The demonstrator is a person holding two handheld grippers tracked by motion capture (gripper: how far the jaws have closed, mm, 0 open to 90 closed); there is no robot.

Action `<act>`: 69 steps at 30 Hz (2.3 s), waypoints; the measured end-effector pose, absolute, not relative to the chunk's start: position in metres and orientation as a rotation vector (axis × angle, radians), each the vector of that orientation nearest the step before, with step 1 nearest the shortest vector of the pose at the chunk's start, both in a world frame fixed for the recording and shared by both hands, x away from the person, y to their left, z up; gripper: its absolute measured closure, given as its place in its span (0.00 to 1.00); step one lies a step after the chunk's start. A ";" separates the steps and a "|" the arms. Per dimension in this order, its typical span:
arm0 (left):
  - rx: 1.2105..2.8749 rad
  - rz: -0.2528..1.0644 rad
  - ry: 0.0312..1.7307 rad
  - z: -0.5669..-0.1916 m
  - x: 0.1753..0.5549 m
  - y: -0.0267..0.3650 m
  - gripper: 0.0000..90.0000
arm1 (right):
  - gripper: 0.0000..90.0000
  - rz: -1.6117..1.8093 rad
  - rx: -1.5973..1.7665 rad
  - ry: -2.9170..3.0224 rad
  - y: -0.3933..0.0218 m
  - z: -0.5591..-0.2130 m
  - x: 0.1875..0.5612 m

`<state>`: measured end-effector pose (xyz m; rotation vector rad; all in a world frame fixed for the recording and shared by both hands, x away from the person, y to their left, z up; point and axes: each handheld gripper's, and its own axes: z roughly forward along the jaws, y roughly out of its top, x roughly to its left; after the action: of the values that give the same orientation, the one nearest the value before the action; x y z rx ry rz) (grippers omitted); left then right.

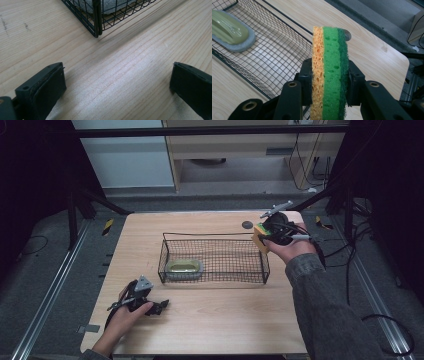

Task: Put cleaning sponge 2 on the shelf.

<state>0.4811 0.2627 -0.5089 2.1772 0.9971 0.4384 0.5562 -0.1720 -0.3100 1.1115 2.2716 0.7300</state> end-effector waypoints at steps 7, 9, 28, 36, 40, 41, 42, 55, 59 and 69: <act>2.178 0.439 0.994 -0.509 0.481 0.263 0.00 | 0.72 0.738 1.113 2.286 -0.170 -0.319 0.561; 2.178 0.438 0.994 -0.509 0.481 0.263 0.00 | 0.72 0.749 1.112 2.285 -0.171 -0.320 0.563; 2.177 0.435 0.992 -0.509 0.482 0.263 0.00 | 0.72 0.744 1.115 2.340 -0.164 -0.350 0.584; 2.178 0.435 0.990 -0.509 0.482 0.263 0.00 | 0.72 0.743 1.140 2.347 -0.170 -0.361 0.590; 2.178 0.435 0.990 -0.509 0.482 0.264 0.00 | 0.72 0.753 1.157 2.351 -0.173 -0.365 0.591; 2.178 0.435 0.990 -0.509 0.482 0.264 0.00 | 0.72 0.753 1.157 2.351 -0.173 -0.365 0.591; 2.178 0.435 0.990 -0.509 0.482 0.264 0.00 | 0.72 0.756 1.169 2.353 -0.175 -0.369 0.592; 2.178 0.435 0.990 -0.509 0.482 0.264 0.00 | 0.72 0.744 1.203 2.369 -0.179 -0.383 0.596; 2.178 0.435 0.989 -0.509 0.482 0.264 0.00 | 0.72 0.749 1.217 2.373 -0.180 -0.387 0.596; 2.177 0.434 0.989 -0.509 0.482 0.264 0.00 | 0.72 0.737 1.226 2.378 -0.179 -0.397 0.597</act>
<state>0.4817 0.2636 -0.5092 2.1771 0.9895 0.4344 0.5974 -0.1790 -0.3967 1.2264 2.3776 0.7375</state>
